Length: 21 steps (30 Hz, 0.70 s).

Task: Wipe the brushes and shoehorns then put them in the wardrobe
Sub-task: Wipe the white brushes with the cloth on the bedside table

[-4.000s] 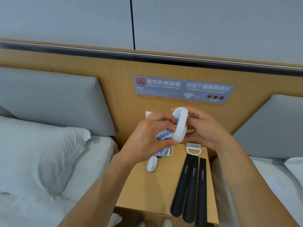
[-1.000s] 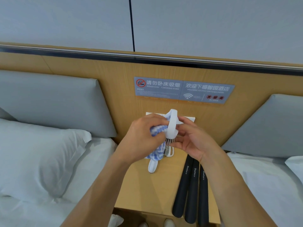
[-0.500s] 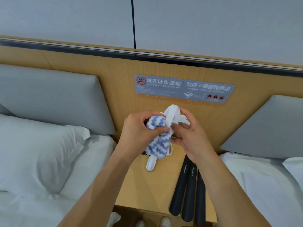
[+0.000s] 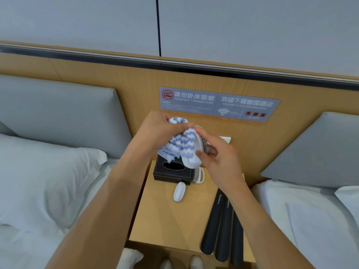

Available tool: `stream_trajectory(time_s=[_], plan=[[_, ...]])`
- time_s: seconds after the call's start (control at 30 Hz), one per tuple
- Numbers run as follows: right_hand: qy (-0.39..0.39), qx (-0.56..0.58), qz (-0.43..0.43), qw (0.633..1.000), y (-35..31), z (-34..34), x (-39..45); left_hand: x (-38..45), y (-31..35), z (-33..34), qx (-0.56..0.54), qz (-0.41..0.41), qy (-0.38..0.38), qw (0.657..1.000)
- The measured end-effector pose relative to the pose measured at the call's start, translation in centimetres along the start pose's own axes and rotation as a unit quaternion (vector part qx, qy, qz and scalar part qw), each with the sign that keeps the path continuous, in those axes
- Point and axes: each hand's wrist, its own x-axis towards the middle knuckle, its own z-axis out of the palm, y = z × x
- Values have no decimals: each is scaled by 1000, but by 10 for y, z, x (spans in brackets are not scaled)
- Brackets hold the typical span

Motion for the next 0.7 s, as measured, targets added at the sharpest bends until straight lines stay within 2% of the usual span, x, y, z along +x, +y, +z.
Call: stream_trajectory(time_s=[0.17,0.27,0.37,0.43,0.57,0.7], plan=[[21,28,26,999,4,-4,1,-1,0,6,-10,49,-12,999],[26,91,44,995,7,-7,3,-11,-1,13,-43,89,-16,995],[11,236,110,965,13,-11,5,-22,-6,23,-48,152,-33,987],[-11,292,137,946,16,-14,4,-27,-10,26,-30,180,-42,982],[-33,336,190,922,22,-15,0,-30,-20,27,-19,210,-71,975],[-61,356,232,903,31,-17,-4,-36,-31,33,45,259,-108,959]])
